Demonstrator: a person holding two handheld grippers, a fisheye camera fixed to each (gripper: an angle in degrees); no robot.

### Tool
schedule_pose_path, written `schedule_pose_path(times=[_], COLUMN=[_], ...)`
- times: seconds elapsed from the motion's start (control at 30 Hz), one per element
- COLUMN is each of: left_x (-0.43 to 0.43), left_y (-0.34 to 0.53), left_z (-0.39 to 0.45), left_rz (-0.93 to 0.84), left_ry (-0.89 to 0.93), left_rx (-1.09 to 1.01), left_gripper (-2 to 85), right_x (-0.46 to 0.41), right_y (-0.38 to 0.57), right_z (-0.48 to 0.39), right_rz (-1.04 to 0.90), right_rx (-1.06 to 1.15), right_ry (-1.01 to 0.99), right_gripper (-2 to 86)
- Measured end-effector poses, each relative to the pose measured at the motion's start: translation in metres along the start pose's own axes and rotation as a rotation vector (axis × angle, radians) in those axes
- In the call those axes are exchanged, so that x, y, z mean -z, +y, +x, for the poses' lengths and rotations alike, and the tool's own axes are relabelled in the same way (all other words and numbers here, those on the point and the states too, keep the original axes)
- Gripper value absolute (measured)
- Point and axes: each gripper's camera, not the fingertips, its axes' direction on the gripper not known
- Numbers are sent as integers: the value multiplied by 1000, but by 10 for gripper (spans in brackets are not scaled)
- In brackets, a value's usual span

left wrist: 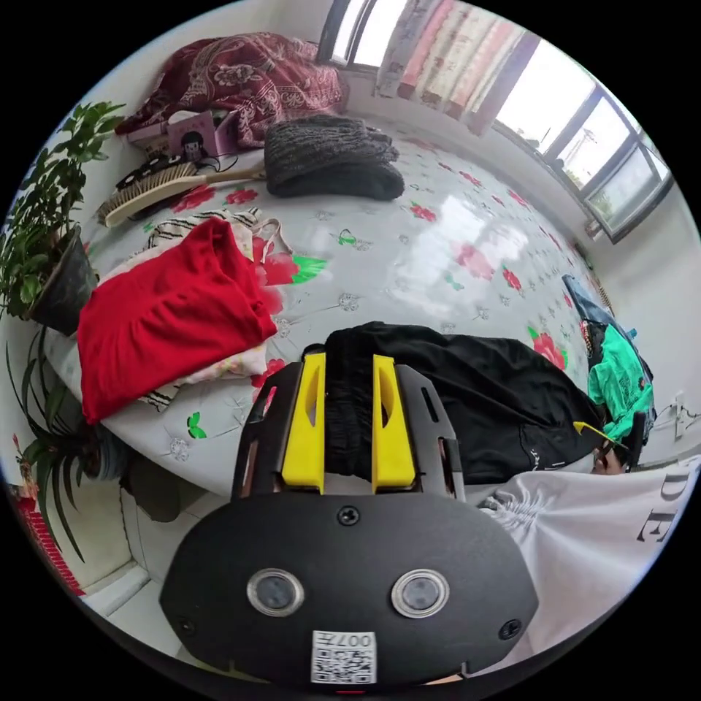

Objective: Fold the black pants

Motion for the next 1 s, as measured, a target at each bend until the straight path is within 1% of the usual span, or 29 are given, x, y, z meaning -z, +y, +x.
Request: schedule_pose_path(times=[0.03,0.07,0.1,0.13,0.17,0.2,0.27,0.3,0.33,0.4,0.43,0.57,0.63,0.7,0.77,0.83,0.9,0.97,1.0], left_x=[0,-3,-5,-10,-19,-24,-52,-59,-56,-53,-49,-24,-14,-7,-4,-3,-3,-4,-5], left_y=[12,27,35,51,61,64,71,72,74,69,66,64,70,78,91,98,103,107,108], left_z=[8,10,10,12,16,19,30,31,30,20,12,-13,-24,-37,-52,-61,-67,-74,-76], left_rz=[-10,-10,-9,-16,-54,-77,-182,-202,-152,-175,-182,-103,-62,-26,16,40,47,39,37], left_ry=[-5,9,17,12,-17,-47,-233,-258,-231,-195,-143,19,91,177,284,327,355,380,388], left_rx=[42,137,195,288,326,328,214,181,153,215,267,431,507,601,705,753,764,773,778], left_gripper=[103,106,104,102,102,102,104,110,115,114,112,107,104,102,112,119,122,127,128], right_x=[20,41,51,73,95,105,133,138,143,146,146,131,127,122,115,117,128,141,142], right_y=[16,36,47,72,100,113,156,164,175,183,185,178,170,157,134,114,87,40,28], right_z=[27,59,76,110,143,158,211,223,243,268,282,310,309,308,303,290,259,186,161], right_rz=[62,123,154,233,320,359,489,514,554,582,609,675,693,680,602,568,581,565,543], right_rx=[-79,-185,-243,-359,-479,-533,-699,-728,-768,-810,-824,-842,-829,-826,-829,-823,-701,-423,-336], right_ry=[-10,-9,-6,10,35,41,30,25,17,16,3,-69,-55,-50,-17,47,89,170,197], right_gripper=[33,39,43,50,56,59,74,78,84,91,96,106,103,91,56,28,12,3,2])
